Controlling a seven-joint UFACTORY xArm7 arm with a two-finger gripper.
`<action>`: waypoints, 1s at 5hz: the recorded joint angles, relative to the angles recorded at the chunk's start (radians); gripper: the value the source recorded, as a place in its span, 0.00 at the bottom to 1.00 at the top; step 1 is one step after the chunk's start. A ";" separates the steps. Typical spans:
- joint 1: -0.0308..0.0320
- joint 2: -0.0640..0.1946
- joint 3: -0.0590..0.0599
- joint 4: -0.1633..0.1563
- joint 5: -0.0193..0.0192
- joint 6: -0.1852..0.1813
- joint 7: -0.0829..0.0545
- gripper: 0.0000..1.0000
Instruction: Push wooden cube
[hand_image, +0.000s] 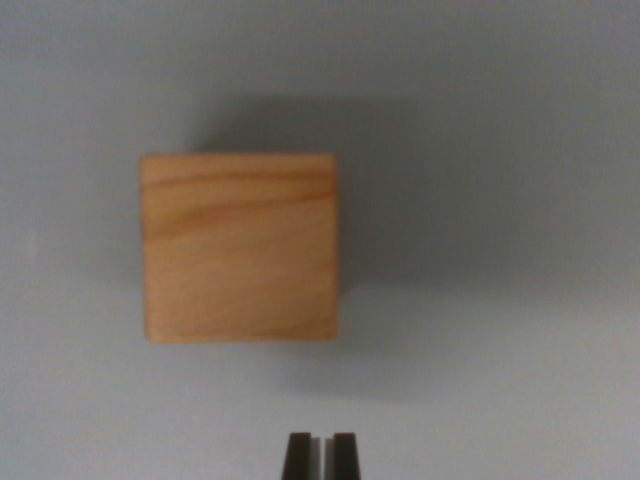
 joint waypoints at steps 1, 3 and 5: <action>0.0000 0.000 0.000 0.000 0.0000 0.000 0.000 0.00; 0.0080 0.012 0.006 -0.014 -0.0032 -0.023 0.015 0.00; 0.0138 0.020 0.010 -0.025 -0.0055 -0.039 0.026 0.00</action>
